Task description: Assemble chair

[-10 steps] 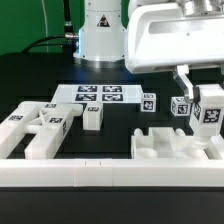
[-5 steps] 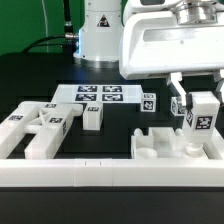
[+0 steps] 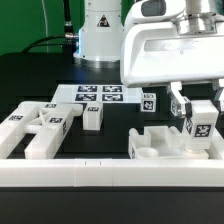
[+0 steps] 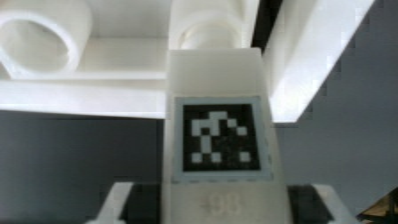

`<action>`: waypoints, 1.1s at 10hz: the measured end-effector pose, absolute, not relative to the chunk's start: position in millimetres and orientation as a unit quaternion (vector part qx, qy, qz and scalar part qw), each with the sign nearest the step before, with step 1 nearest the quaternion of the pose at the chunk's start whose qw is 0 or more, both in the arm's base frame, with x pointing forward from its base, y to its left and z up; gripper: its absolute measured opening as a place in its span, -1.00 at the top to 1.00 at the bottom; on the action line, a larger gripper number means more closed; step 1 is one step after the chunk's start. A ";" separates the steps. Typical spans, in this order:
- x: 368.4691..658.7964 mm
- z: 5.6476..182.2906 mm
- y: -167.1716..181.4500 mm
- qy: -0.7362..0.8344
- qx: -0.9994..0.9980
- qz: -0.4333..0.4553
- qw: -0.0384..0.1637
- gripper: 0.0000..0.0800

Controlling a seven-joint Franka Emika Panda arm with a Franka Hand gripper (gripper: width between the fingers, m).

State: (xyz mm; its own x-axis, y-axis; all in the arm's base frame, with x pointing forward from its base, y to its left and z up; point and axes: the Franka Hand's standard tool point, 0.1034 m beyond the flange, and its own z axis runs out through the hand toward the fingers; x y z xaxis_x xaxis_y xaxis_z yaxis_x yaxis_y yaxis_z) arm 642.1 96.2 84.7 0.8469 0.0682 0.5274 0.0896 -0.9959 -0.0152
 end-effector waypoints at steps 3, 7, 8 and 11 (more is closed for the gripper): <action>644.8 84.8 98.0 -0.042 -0.956 -0.291 0.019 0.27; 646.0 86.7 99.6 -0.044 -0.953 -0.299 0.019 0.02; 646.6 87.7 99.3 -0.044 -0.953 -0.300 0.019 -0.33; 646.1 86.7 99.6 -0.045 -0.953 -0.299 0.018 -0.61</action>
Offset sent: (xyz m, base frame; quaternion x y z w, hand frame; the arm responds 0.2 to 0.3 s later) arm -0.0051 0.0026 -0.0166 -0.0144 -0.0017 -0.0055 0.9999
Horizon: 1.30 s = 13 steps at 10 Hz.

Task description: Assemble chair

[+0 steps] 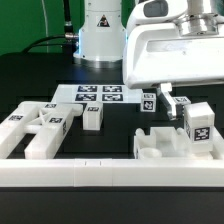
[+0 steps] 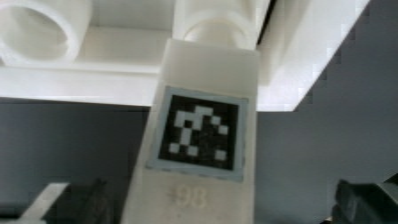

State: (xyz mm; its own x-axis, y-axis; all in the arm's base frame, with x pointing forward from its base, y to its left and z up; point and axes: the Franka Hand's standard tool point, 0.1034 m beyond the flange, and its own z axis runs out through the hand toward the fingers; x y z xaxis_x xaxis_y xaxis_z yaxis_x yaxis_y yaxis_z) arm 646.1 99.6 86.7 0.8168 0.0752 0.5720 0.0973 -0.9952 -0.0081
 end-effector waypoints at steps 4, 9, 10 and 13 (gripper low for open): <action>653.6 118.1 91.7 -0.051 -0.955 -0.291 0.017 -0.62; 649.5 117.8 90.4 -0.056 -0.970 -0.236 0.020 -0.62; 650.2 113.2 90.0 -0.056 -0.979 -0.196 0.023 -0.62; 652.7 108.5 87.2 -0.056 -0.995 -0.080 0.028 -0.62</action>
Offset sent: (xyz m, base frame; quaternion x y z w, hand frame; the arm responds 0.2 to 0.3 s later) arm 0.0031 -0.0037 0.0389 0.0241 -0.0409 -0.0024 0.9989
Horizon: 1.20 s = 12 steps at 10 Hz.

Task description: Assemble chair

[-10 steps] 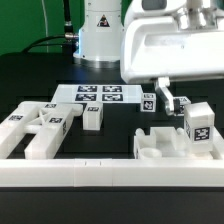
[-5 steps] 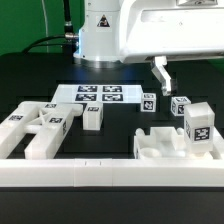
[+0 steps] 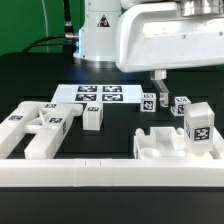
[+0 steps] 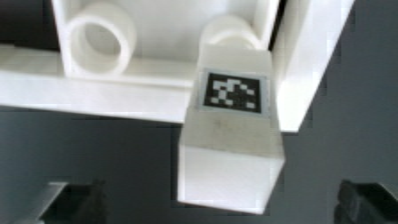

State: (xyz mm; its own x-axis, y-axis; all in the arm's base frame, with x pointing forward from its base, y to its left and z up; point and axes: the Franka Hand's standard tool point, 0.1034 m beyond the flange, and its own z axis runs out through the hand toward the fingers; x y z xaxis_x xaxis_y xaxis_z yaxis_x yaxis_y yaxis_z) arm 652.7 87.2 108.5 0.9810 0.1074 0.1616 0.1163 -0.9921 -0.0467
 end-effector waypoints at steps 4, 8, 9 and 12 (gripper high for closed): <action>648.2 96.5 92.6 -0.059 -0.996 0.057 0.034 -0.62; 651.8 86.2 95.1 -0.060 -0.996 0.052 0.033 -0.62; 652.0 84.6 95.7 -0.061 -0.996 0.051 0.033 -0.55; 654.0 84.9 96.3 -0.061 -0.997 0.045 0.033 0.17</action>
Offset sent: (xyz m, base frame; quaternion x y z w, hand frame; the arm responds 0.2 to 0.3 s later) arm 0.0073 0.0033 -0.0069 0.0000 -0.1874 0.0071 0.9823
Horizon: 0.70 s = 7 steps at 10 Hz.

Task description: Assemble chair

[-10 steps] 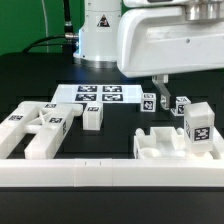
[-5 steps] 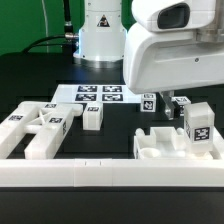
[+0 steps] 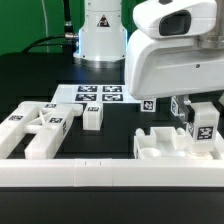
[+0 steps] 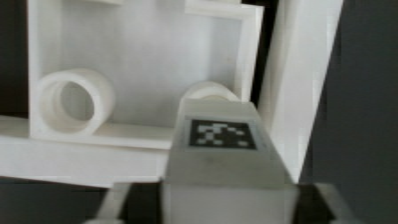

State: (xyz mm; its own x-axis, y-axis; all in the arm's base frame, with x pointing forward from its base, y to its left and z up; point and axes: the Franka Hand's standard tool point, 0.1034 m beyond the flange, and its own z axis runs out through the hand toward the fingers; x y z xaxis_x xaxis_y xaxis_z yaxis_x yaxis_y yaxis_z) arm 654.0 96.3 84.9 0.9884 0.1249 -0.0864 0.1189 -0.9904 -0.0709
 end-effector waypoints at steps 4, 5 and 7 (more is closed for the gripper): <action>653.9 84.9 96.1 -0.048 -0.997 0.046 0.032 0.28; 652.0 84.5 95.6 0.005 -0.998 0.046 0.031 0.28; 651.0 84.2 97.1 0.123 -0.991 0.046 0.029 0.28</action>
Offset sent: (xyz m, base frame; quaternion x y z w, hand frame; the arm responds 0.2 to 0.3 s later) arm 0.0000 0.0000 0.0000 0.0000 0.0000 0.0000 1.0000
